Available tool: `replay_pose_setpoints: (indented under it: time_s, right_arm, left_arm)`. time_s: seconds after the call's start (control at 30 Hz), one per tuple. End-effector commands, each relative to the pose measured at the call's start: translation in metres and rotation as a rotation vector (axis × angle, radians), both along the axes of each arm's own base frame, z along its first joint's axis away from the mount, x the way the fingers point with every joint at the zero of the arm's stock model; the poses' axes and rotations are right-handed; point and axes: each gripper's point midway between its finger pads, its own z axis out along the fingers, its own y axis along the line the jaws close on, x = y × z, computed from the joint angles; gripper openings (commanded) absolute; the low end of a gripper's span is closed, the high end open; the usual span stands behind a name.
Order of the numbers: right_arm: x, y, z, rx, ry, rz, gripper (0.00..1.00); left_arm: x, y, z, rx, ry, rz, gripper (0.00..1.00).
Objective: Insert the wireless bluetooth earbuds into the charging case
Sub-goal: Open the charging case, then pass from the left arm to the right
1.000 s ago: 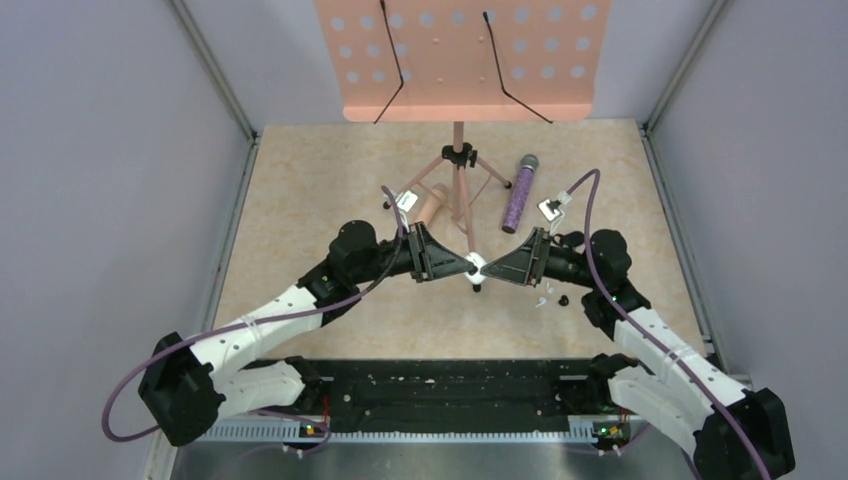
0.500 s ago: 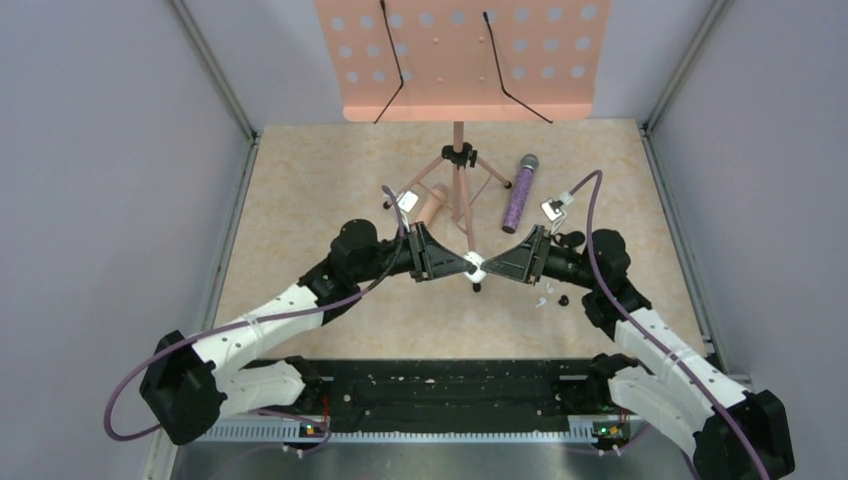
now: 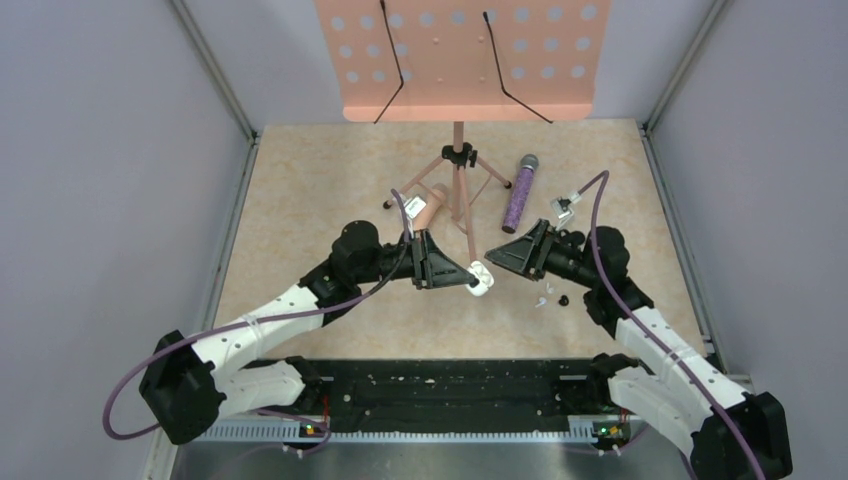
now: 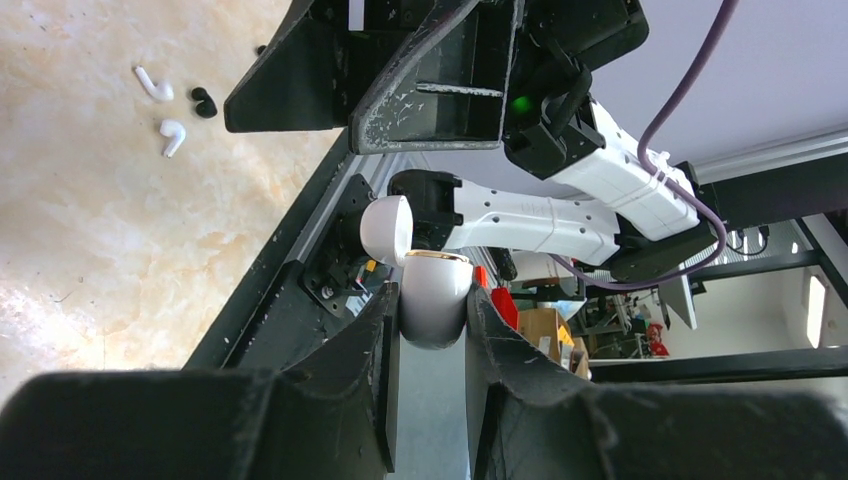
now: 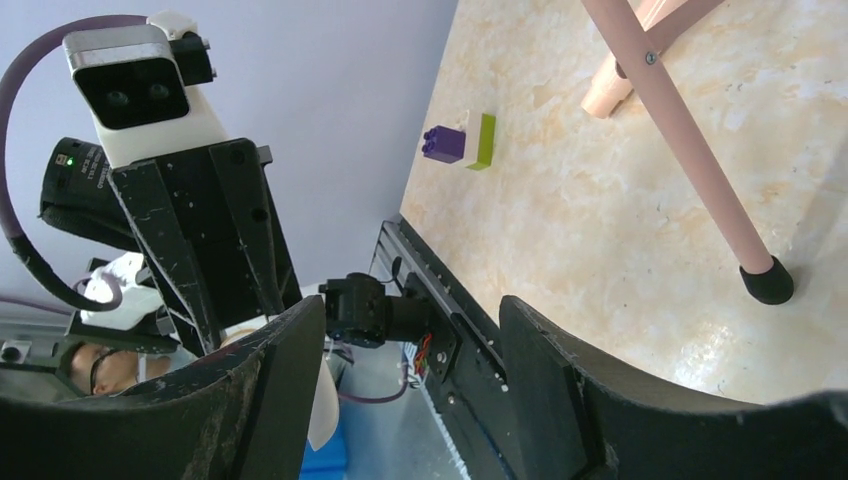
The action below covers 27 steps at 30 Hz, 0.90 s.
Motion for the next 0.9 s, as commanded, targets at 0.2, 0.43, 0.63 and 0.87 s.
replay_pose_setpoints:
  time_s: [0.2, 0.43, 0.63, 0.87]
  right_arm:
    - [-0.004, -0.001, 0.046, 0.034, -0.148, 0.049, 0.69]
    - [-0.028, -0.011, 0.057, 0.166, -0.178, 0.182, 0.72]
    - [-0.051, -0.012, 0.059, 0.172, -0.220, 0.289, 0.75]
    - [-0.080, -0.015, 0.061, 0.285, -0.239, 0.402, 0.75]
  left_arm:
    - [-0.010, -0.004, 0.026, -0.046, -0.159, -0.103, 0.00]
    - [-0.029, -0.004, 0.028, -0.041, -0.251, -0.262, 0.00]
    - [-0.032, -0.007, 0.029, -0.034, -0.331, -0.338, 0.00]
    - [-0.036, -0.011, 0.029, -0.054, -0.343, -0.409, 0.00]
